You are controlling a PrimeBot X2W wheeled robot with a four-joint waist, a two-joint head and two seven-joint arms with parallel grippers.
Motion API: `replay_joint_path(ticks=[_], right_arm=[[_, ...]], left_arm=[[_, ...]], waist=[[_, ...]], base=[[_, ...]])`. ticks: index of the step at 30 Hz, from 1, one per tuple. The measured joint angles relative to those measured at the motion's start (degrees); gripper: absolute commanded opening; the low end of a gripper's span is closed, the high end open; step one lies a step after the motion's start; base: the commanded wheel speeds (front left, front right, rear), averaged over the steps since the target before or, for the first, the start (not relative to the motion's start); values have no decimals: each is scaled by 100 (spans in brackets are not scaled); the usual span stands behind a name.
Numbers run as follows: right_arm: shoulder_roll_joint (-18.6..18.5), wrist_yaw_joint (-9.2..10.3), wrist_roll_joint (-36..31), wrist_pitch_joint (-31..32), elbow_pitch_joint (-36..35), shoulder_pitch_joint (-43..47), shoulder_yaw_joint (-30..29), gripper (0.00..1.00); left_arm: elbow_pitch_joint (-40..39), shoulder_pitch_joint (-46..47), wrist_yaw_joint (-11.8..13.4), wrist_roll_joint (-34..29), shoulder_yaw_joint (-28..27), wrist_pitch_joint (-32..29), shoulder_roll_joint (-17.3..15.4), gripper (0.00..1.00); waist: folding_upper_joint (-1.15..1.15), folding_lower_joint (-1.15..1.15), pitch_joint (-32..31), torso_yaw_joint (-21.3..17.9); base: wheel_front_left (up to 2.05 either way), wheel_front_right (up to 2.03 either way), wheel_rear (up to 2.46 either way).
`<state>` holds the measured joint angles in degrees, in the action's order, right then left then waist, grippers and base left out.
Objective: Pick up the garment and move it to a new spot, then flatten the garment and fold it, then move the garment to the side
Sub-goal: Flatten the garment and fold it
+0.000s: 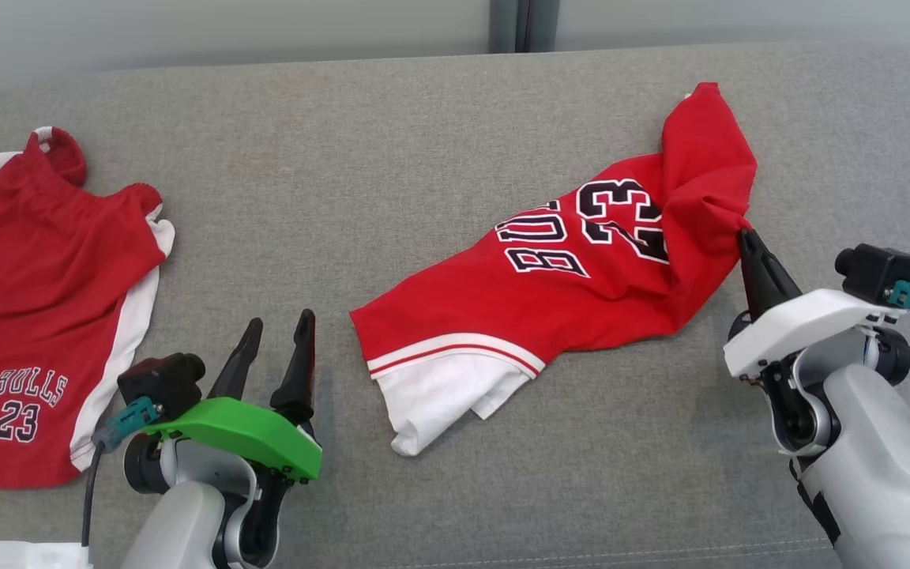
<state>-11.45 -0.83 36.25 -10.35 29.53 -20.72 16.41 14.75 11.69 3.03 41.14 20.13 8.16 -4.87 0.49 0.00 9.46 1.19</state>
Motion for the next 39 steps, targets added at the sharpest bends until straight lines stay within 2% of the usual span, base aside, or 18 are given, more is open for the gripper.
replay_joint_path(ticks=[7,13,17,20,25,27,28,29,30,39], right_arm=[[30,1,-1,-357,-597,352,-146,0],[-160,103,-205,-430,-1328,391,-425,0],[-276,255,-252,-424,-1529,725,-514,0],[-359,289,-303,-416,-1526,1027,-411,0],[-374,241,-565,169,-1295,1215,276,0],[-389,289,-634,211,-1244,1294,311,0],[-424,350,-658,322,-1188,1304,331,11],[-466,360,-691,430,-1120,1315,359,78],[-475,408,-698,499,-1081,1335,353,100],[-519,631,-646,1066,-942,1567,244,100]], left_arm=[[-23,-10,2,0,-11,0,-13,100],[-48,-27,9,0,-22,0,-71,100],[-46,-26,9,0,36,-4,-70,100],[-45,-26,9,0,37,-4,-66,100],[-33,-26,7,0,93,-56,-49,100],[-24,-26,-3,-1,190,-90,-27,100],[-24,-26,-4,-1,215,-90,-1,100],[-24,-26,-4,-1,221,-90,9,100],[-20,-25,-4,-1,220,-90,8,100],[42,-27,-4,2,149,-77,4,100]], waist=[[0,0,-50,-172],[0,0,-42,-366],[0,0,-39,-457],[0,0,-43,-472],[0,0,-44,-466],[0,0,-49,-435],[0,0,-52,-414],[0,0,-54,-390],[0,0,-56,-367],[0,0,-100,-228]], base=[[0,0,0],[0,0,0],[0,0,0],[0,0,0],[0,0,0],[0,0,0],[0,0,0],[0,0,0],[0,0,0],[0,0,0]])
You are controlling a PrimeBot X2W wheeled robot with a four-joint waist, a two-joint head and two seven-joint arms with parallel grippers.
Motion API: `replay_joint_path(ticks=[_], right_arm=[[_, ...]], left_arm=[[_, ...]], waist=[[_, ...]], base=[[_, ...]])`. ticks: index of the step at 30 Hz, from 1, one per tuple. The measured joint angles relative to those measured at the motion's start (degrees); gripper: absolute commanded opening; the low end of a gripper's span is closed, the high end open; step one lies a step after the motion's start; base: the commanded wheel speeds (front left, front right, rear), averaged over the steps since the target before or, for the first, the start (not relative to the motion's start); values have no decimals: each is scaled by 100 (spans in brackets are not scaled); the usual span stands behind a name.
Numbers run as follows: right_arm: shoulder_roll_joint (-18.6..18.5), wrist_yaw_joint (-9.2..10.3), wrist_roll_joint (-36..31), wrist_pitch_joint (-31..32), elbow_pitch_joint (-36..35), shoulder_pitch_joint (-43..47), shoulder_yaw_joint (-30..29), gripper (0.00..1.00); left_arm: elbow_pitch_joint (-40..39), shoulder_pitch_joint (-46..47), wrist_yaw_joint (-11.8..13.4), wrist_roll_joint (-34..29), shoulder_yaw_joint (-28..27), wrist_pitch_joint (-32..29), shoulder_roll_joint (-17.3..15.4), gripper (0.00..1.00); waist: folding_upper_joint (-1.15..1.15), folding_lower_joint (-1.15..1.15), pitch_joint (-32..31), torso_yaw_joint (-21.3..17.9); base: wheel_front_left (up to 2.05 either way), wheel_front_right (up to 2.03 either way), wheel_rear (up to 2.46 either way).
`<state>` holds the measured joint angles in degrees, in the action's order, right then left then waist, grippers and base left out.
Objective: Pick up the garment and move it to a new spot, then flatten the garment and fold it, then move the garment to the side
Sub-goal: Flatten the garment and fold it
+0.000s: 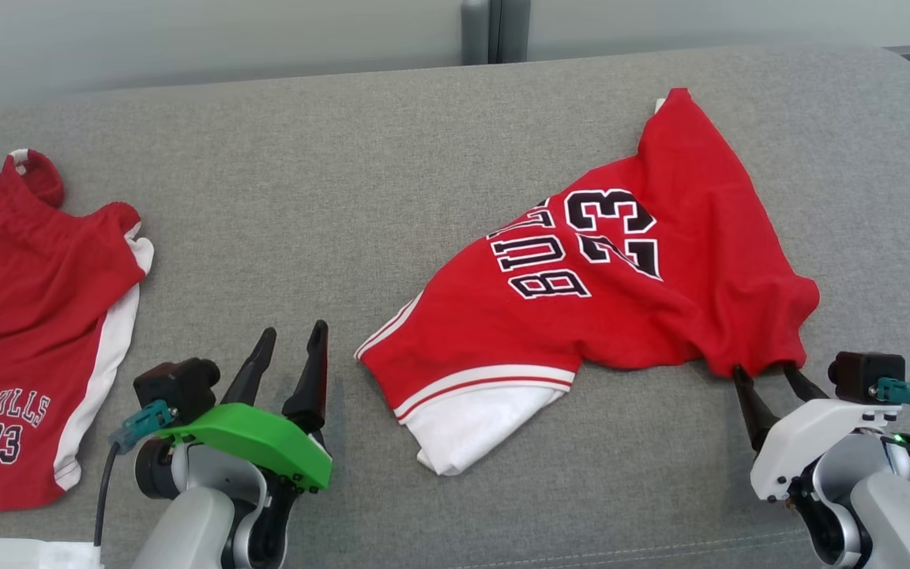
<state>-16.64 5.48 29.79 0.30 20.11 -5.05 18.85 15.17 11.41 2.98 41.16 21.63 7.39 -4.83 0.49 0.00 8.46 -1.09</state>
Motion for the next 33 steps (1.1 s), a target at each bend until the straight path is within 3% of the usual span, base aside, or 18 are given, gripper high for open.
replay_joint_path(ticks=[19,33], right_arm=[[-443,162,-9,-185,-515,334,-959,100],[-321,162,1,-641,-922,539,-1212,100]], left_arm=[[-113,-1,0,-47,38,57,-78,100],[-333,-321,-244,-213,684,-130,-79,100]], waist=[[0,0,7,-111],[0,0,7,-145]], base=[[0,0,0],[0,0,0]])
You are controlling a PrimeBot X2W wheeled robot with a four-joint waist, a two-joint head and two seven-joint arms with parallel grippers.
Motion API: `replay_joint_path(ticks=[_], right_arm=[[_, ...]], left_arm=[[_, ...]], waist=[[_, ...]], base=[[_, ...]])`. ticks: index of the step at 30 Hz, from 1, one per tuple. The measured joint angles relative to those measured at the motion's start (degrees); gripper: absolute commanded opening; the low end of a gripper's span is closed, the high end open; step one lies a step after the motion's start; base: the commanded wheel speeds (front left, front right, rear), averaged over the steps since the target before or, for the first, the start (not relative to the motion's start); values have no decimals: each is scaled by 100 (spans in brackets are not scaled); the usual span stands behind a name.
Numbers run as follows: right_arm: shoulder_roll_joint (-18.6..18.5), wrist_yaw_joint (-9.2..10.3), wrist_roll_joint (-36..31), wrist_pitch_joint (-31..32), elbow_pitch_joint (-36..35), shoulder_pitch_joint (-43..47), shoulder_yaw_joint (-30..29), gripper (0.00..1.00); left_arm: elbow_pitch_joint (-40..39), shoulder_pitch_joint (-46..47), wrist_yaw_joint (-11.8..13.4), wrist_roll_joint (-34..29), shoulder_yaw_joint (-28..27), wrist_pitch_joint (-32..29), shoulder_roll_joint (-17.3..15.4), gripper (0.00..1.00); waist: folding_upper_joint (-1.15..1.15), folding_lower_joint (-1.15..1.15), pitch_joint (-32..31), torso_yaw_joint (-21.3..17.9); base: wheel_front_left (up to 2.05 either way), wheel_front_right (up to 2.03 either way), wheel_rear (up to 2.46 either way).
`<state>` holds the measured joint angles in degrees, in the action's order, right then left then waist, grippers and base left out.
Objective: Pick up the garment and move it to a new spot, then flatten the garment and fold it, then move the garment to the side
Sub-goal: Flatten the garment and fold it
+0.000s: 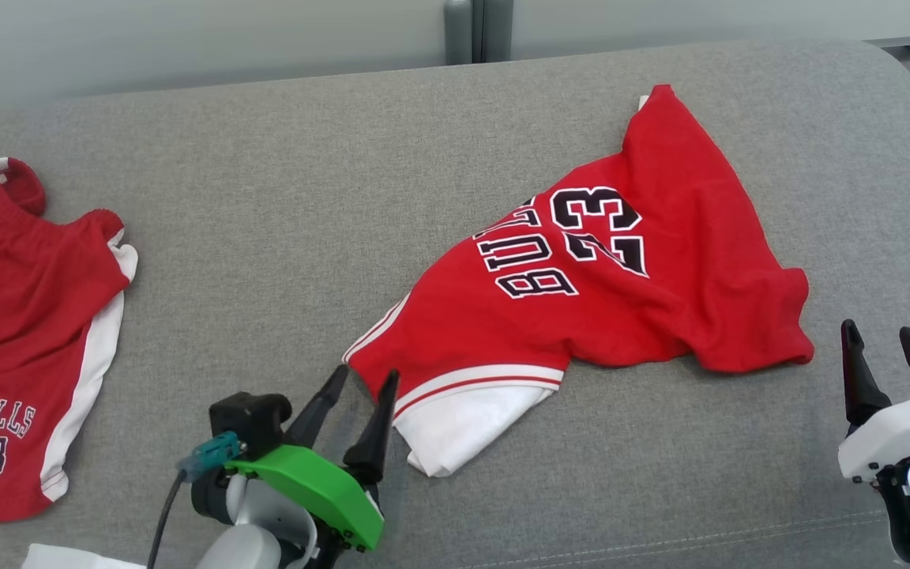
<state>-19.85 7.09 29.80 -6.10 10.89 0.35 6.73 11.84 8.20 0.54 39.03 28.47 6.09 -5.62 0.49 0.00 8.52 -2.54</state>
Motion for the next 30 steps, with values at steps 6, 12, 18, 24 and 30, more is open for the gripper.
replay_joint_path(ticks=[6,12,18,24,30], right_arm=[[12,-1,46,-45,-2,197,19,100],[40,-125,175,-51,2,266,85,100],[55,-216,221,-51,115,249,107,100],[183,-303,314,-52,237,114,110,100],[158,-365,331,-47,492,-147,209,100]], left_arm=[[-115,-189,-112,-20,339,-307,26,100],[-167,-412,-165,13,556,-662,10,100],[-185,-413,-237,7,743,-969,-93,100],[-183,-413,-223,2,737,-1067,-121,100],[-270,-411,-227,2,816,-1238,-124,100]], waist=[[0,0,-28,19],[0,0,51,30],[0,0,186,27],[0,0,291,6],[0,0,396,-27]], base=[[0,0,0],[0,0,0],[0,0,0],[0,0,0],[0,0,0]])
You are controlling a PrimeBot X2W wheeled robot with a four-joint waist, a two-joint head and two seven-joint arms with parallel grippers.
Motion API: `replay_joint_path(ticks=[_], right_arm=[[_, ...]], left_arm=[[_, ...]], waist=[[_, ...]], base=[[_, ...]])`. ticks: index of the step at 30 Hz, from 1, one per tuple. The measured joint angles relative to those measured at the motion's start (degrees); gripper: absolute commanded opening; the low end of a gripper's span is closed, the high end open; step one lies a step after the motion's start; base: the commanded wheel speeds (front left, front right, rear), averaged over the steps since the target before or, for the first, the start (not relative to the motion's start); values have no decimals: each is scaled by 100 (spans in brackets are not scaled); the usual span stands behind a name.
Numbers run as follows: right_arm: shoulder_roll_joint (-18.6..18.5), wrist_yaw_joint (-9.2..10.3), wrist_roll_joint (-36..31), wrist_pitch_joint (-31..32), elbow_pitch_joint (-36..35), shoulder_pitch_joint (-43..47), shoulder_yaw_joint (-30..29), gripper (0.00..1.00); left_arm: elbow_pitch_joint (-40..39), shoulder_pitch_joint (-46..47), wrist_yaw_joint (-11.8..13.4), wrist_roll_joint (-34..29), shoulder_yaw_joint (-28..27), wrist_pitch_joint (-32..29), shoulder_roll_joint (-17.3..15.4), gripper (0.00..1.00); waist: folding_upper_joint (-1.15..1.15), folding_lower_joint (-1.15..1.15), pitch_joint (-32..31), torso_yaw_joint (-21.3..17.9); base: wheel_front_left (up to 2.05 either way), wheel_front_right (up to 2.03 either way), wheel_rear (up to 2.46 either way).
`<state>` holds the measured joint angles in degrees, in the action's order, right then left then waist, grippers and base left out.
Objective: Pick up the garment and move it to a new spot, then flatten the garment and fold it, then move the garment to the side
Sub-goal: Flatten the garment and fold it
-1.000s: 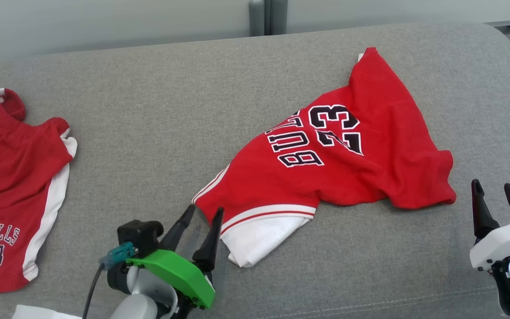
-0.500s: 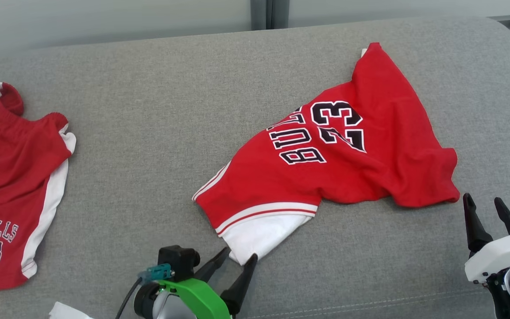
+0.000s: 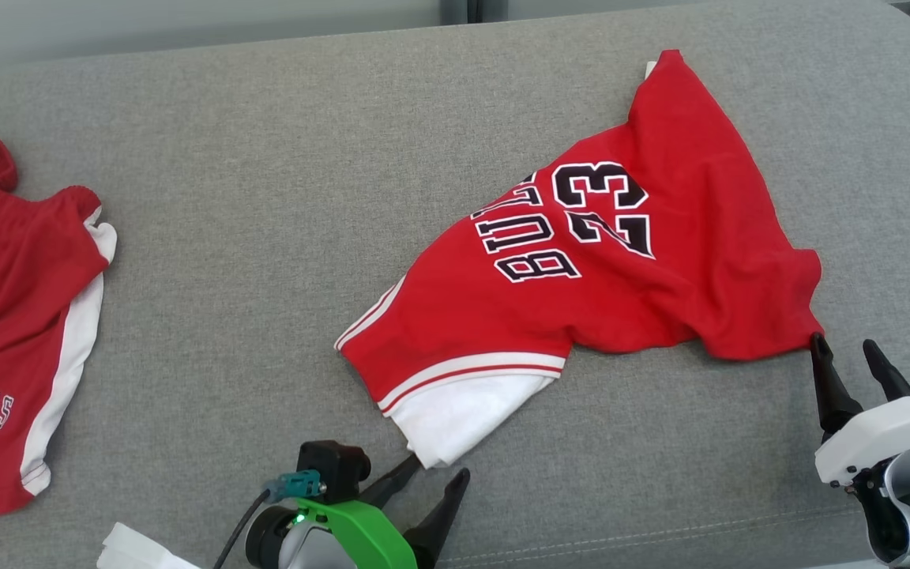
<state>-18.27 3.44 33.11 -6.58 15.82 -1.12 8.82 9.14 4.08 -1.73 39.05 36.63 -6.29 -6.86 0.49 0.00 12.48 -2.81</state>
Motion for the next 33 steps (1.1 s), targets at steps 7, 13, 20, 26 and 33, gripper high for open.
replay_joint_path(ticks=[7,13,20,26,33], right_arm=[[-243,3,-353,69,386,-242,154,100],[-361,-53,-431,73,497,-235,155,100],[130,-241,420,48,604,-218,-191,100],[542,-367,686,57,765,-321,-155,100],[527,-343,689,96,1034,-479,-219,100]], left_arm=[[-55,33,-11,-1,62,-130,-1,100],[-59,91,-37,-20,97,-181,5,100],[-67,90,-25,-20,31,-172,2,100],[-81,91,-1,-25,24,-176,-24,100],[-92,92,-1,-41,40,-212,-27,100]], waist=[[0,0,92,56],[0,0,115,192],[0,0,135,214],[0,0,157,153],[0,0,173,149]], base=[[0,0,0],[0,0,0],[0,0,0],[0,0,0],[0,0,0]])
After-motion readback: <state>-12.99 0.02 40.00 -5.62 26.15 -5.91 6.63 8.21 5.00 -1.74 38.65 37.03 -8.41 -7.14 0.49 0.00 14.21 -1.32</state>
